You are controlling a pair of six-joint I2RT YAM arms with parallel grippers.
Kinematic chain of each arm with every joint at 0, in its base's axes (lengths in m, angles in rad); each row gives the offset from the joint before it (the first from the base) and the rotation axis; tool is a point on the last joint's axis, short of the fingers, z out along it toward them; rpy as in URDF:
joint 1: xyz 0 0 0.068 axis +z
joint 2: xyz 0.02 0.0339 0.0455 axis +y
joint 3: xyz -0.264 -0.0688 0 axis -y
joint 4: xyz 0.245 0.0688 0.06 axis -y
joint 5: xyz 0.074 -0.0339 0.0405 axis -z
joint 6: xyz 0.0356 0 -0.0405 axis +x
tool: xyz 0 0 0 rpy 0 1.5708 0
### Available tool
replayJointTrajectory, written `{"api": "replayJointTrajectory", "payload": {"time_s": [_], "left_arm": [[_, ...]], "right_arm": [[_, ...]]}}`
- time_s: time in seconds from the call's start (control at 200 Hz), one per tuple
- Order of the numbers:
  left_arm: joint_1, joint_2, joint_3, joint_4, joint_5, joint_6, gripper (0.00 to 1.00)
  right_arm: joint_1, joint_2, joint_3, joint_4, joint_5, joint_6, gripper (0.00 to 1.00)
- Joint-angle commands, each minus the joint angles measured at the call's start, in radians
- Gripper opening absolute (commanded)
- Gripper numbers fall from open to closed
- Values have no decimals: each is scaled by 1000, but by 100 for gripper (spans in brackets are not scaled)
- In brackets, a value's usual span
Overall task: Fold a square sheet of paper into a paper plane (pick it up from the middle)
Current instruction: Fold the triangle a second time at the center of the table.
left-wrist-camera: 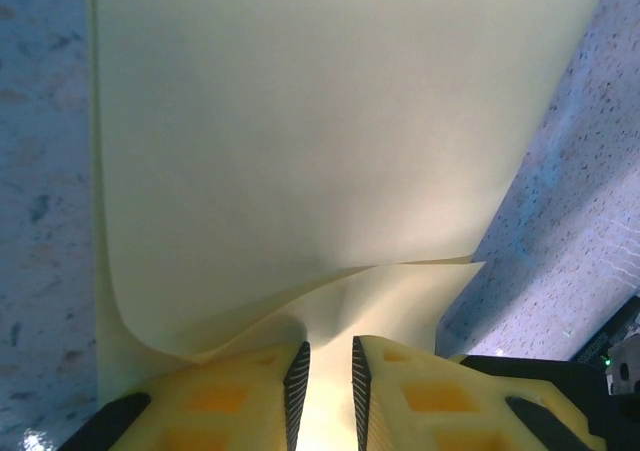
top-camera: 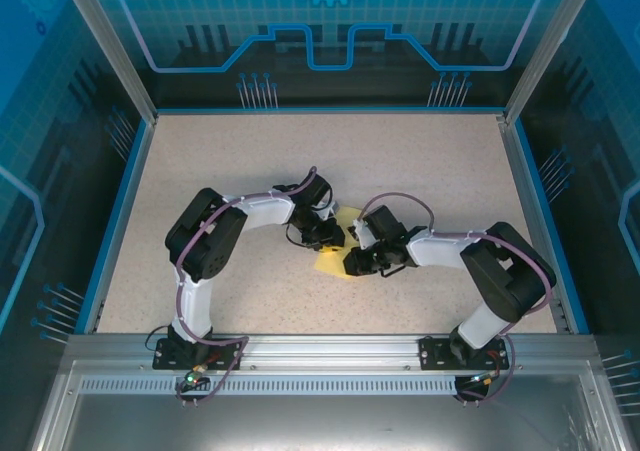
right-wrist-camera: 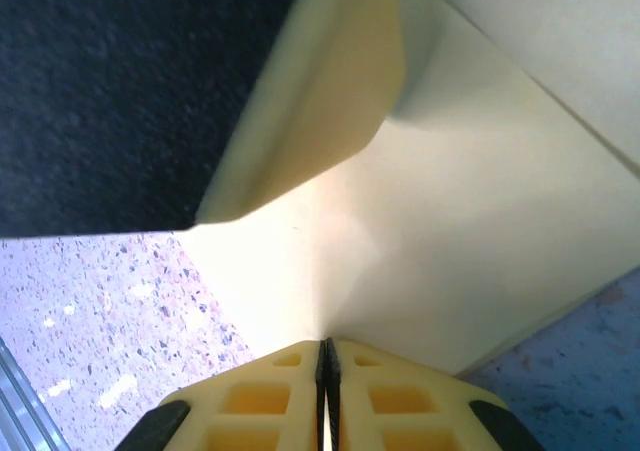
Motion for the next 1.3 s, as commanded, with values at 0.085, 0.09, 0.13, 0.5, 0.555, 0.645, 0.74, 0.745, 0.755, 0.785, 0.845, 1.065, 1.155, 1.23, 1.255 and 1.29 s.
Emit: {"api": "replayJointTrajectory", "payload": {"time_s": [0.085, 0.09, 0.13, 0.5, 0.555, 0.645, 0.74, 0.745, 0.755, 0.785, 0.845, 1.065, 1.155, 1.23, 1.255, 1.29], "left_arm": [[10, 96, -15, -44, -107, 21, 24], [10, 96, -15, -44, -107, 21, 24], [12, 98, -14, -45, -110, 23, 24], [17, 114, 7, -54, -114, 28, 24], [16, 113, 6, -55, -113, 28, 24], [16, 113, 4, -55, -108, 29, 24], [17, 113, 3, -57, -105, 32, 24], [17, 113, 3, -57, -104, 32, 24], [17, 114, 2, -57, -104, 32, 24], [16, 112, 1, -58, -105, 34, 24], [17, 114, 2, -59, -103, 34, 24], [18, 112, 4, -59, -101, 40, 24], [18, 111, 5, -62, -103, 43, 24], [19, 112, 7, -62, -103, 43, 24], [20, 112, 9, -62, -105, 42, 24], [21, 111, 9, -61, -105, 42, 24]], "right_arm": [[15, 24, -46, -10, -2, -14, 12], [14, 23, -46, -10, -1, -14, 12], [17, 18, -52, -17, 2, -16, 12], [63, -71, -71, -63, 15, -22, 11], [63, -102, -73, -19, 1, 5, 11], [63, -136, -62, 27, -5, 39, 10], [62, -157, -56, 68, 4, 66, 10], [62, -157, -56, 70, 4, 67, 10], [63, -157, -55, 75, 4, 67, 10], [63, -151, -53, 85, 2, 71, 10], [63, -122, -45, 97, -7, 72, 10], [61, -16, -45, 58, 13, 38, 10], [61, -5, -57, 26, 18, 28, 10], [61, -8, -70, -7, 25, 19, 10], [60, -11, -77, -17, 26, 16, 10], [61, -15, -81, -34, 35, 16, 10]]}}
